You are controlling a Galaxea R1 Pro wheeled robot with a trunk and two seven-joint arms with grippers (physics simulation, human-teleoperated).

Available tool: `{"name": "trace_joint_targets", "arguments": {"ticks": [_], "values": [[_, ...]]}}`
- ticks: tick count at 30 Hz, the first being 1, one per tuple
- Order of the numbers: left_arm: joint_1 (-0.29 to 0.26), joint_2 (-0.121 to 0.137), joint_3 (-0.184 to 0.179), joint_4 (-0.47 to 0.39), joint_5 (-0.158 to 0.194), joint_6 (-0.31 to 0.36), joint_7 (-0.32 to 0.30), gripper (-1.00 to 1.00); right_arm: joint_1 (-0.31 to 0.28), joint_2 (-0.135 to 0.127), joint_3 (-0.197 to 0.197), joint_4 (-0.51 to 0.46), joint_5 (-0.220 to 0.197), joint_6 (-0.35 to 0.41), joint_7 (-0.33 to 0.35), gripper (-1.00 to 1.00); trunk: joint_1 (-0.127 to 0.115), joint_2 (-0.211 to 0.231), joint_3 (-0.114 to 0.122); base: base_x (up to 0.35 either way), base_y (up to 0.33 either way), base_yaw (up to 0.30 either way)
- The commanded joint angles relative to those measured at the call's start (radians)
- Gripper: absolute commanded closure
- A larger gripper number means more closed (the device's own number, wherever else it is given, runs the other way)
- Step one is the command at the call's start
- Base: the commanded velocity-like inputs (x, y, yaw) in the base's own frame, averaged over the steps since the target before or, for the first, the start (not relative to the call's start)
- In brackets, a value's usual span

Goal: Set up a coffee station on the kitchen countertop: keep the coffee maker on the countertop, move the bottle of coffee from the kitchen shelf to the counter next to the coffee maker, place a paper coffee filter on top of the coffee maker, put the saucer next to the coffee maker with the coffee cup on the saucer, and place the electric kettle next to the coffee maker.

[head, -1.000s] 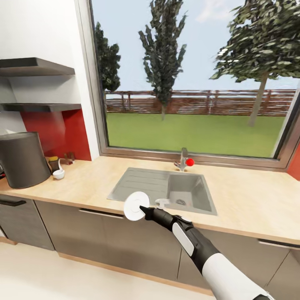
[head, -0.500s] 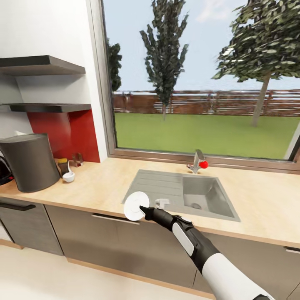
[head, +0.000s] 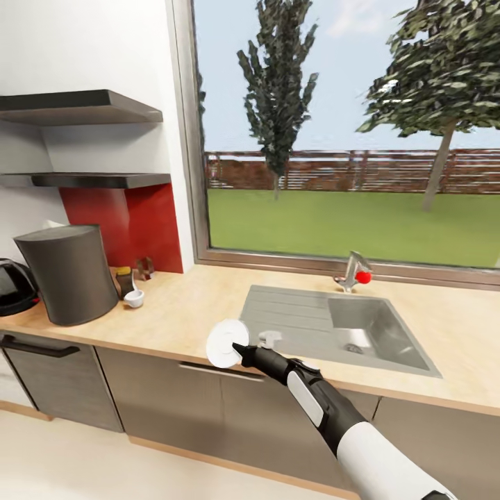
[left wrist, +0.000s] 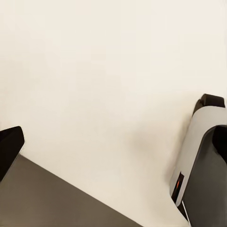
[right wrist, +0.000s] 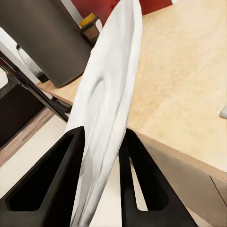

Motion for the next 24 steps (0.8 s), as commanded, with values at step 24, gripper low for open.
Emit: {"name": "trace_joint_targets", "arguments": {"ticks": [24], "values": [[0.000, 0.015, 0.000, 0.005, -0.014, 0.004, 0.046, -1.00, 0.000, -0.008, -0.005, 0.005, -0.016, 0.010, -0.005, 1.00, 0.001, -0.001, 0.000, 0.021, 0.335, 0.000]]}}
